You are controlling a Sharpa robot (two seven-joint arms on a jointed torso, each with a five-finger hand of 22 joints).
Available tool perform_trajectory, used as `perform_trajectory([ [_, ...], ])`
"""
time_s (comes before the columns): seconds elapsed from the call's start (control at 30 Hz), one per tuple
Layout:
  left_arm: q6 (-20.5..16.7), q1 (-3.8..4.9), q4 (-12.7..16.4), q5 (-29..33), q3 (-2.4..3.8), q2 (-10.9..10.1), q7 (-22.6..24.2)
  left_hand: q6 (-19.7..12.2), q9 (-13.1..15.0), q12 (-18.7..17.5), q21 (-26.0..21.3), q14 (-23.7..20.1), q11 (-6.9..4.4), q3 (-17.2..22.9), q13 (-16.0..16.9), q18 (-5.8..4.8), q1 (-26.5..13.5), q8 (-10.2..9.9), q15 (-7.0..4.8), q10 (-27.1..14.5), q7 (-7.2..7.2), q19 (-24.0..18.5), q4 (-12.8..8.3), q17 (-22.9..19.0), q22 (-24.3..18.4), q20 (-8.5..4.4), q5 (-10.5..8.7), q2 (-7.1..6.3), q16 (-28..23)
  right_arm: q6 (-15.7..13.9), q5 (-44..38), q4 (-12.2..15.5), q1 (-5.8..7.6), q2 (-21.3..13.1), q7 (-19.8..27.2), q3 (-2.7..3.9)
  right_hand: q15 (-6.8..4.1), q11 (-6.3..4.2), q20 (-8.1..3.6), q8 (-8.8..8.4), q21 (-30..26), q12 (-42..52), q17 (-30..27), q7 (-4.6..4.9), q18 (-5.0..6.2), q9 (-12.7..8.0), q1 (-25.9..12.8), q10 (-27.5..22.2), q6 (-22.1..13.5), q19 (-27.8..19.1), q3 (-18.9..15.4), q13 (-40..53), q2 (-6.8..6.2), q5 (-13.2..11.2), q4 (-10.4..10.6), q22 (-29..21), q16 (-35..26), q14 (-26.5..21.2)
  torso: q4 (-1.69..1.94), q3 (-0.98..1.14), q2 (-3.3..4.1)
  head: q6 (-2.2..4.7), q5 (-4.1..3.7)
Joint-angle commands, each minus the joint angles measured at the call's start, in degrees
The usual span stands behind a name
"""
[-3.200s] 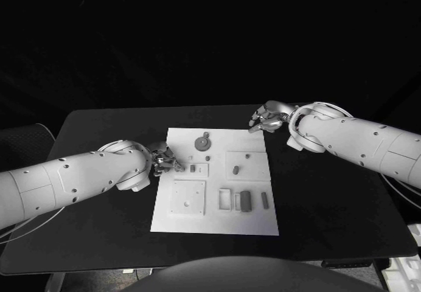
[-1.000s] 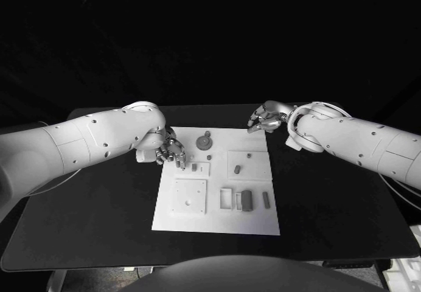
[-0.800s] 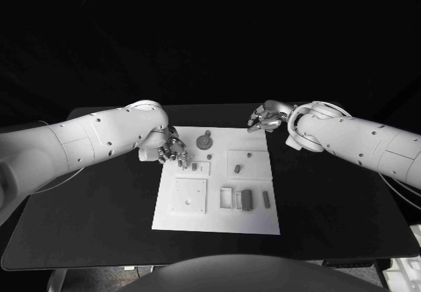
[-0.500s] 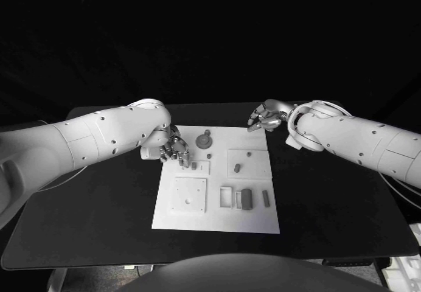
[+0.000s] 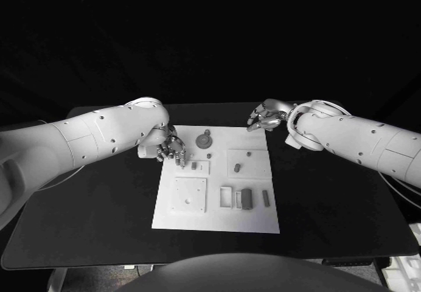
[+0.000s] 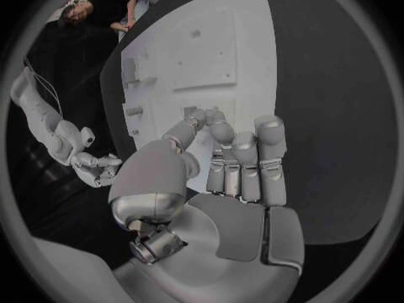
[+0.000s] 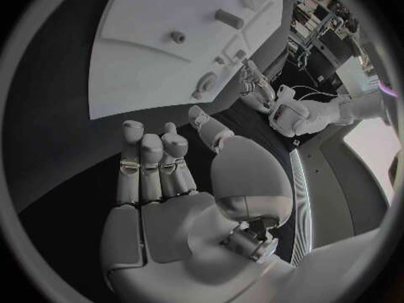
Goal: Assemble the parts on the task board
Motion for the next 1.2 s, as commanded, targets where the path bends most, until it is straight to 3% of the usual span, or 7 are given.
perform_trajectory([
  [0.03, 2.1, -0.13, -0.4, -0.6, 0.01, 0.4, -0.2, 0.3, 1.5, 0.3, 0.2, 0.6, -0.47, 2.6, 0.1, 2.6, 2.9, 1.1, -0.43, 0.8, 0.07, 0.3, -1.8, 0.1, 1.1, 0.03, 7.56, 3.3, 0.3, 0.7, -0.1, 0.0, -0.02, 0.1, 0.2, 0.01, -0.36, 0.11, -0.17, -0.17, -0.2, 0.2, -0.1, 0.34, 0.76, 0.1, -0.6, -0.3, 0.0, 0.4, 0.1, -0.1, -0.02, 0.1, 0.2, 0.7, -0.1, -0.1, 0.03, -0.01, 0.01, -0.01, 0.06],
  [0.8, 2.5, -1.16, -3.2, -2.8, 0.02, 2.2, 0.4, 0.2, 1.7, 0.4, 0.2, 0.6, -0.44, 2.7, 0.2, 2.6, 2.7, 1.1, -0.46, 0.8, 0.11, 0.2, -1.8, 0.1, 1.1, 0.04, 7.47, 3.45, 0.4, 0.7, -0.1, -0.2, -0.03, 0.3, 0.2, 0.01, -0.36, 0.12, -0.16, -0.19, -0.2, 0.2, -0.1, 0.34, 0.76, 0.1, -0.7, -0.3, 0.0, 0.4, 0.1, -0.1, 0.02, 0.1, 0.2, 0.7, -0.1, -0.1, -0.01, -0.02, 0.0, 0.03, 0.0],
  [1.2, 3.0, -1.43, -3.3, -2.8, 0.02, 2.7, 0.6, 0.1, 1.7, 0.4, 0.3, 0.6, -0.44, 2.7, 0.2, 2.6, 2.7, 1.1, -0.46, 0.7, 0.11, 0.2, -1.8, 0.1, 1.1, 0.04, 7.42, 3.45, 0.4, 0.8, -0.1, -0.2, -0.03, 0.4, 0.3, 0.01, -0.36, 0.12, -0.16, -0.2, -0.2, 0.2, -0.1, 0.34, 0.76, 0.1, -0.7, -0.3, 0.0, 0.4, 0.1, -0.1, 0.03, 0.1, 0.2, 0.7, -0.1, -0.1, 0.01, -0.02, 0.0, -0.1, -0.07],
])
